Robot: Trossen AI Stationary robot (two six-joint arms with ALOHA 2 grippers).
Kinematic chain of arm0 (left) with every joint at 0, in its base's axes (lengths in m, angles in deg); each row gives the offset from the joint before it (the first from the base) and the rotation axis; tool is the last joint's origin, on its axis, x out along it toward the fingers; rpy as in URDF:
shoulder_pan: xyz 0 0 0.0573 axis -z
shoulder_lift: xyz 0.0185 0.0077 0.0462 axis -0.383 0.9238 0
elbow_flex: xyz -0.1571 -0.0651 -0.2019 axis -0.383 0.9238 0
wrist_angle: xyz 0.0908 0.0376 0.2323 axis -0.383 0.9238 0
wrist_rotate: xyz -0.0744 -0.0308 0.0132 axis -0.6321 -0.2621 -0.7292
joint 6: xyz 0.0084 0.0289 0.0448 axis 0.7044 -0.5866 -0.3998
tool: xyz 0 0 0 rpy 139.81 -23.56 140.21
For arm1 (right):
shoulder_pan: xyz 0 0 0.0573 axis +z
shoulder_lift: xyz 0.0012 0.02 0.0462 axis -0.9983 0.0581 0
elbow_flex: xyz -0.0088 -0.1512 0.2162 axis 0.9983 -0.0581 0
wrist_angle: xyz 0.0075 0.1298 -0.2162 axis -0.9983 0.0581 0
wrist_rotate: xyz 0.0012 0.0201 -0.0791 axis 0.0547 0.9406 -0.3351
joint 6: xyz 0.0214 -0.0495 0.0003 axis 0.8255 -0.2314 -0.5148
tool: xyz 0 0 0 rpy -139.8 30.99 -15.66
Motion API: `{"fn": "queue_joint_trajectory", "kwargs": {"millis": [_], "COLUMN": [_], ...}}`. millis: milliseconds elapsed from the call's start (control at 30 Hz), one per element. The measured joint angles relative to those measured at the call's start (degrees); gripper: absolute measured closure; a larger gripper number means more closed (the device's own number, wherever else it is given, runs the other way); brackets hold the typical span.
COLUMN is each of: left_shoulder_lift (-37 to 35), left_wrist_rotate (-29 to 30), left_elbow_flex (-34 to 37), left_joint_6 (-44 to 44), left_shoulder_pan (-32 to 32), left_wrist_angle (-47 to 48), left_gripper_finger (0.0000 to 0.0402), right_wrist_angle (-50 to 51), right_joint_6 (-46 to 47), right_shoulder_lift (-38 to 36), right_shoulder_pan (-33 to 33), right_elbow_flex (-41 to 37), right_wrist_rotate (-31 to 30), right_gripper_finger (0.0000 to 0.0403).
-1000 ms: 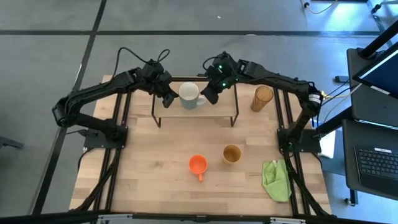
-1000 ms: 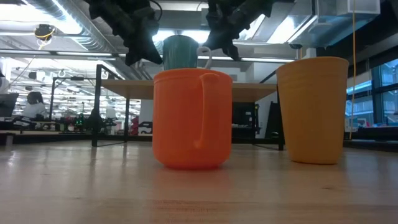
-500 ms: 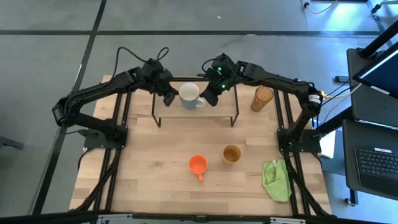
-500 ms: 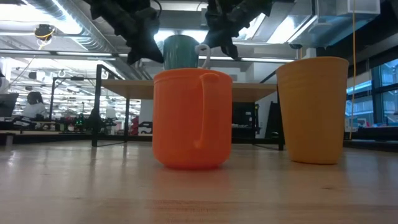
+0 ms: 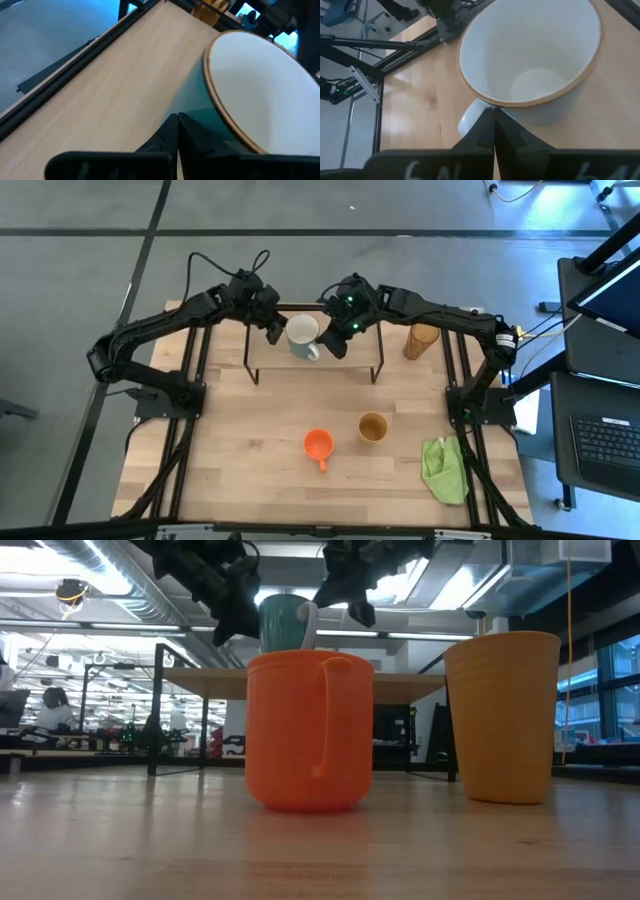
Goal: Stack small to large cups/mugs on shelf
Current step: Put the blue mug on the shelf
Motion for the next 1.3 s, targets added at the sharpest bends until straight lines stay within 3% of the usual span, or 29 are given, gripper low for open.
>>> {"fn": "queue_joint_trajectory", "kwargs": {"millis": [433, 1133, 1300], "left_shoulder_lift": [5.3, 5.3, 5.3], "left_wrist_rotate": [-2.3, -4.8, -5.0], "left_elbow_flex": [-0.1, 0.1, 0.1], "left_joint_6": [0.2, -1.8, -2.9], "left_shoulder_pan": [0.5, -2.4, -3.9], "left_wrist_angle": [-6.6, -7.2, -7.0], "left_gripper_finger": [0.0401, 0.0401, 0.0401], "right_wrist_angle": [0.1, -2.8, -2.9], "right_joint_6": [0.9, 1.9, 2.1], "right_shoulder_lift": [0.0, 0.0, 0.0], "right_shoulder_pan": [1.0, 1.2, 1.2], "right_elbow_flex": [0.0, 0.0, 0.0], "right_wrist_rotate": [-0.7, -1.3, 1.7], "right_gripper_finger": [0.0403, 0.0397, 0.0389]}}
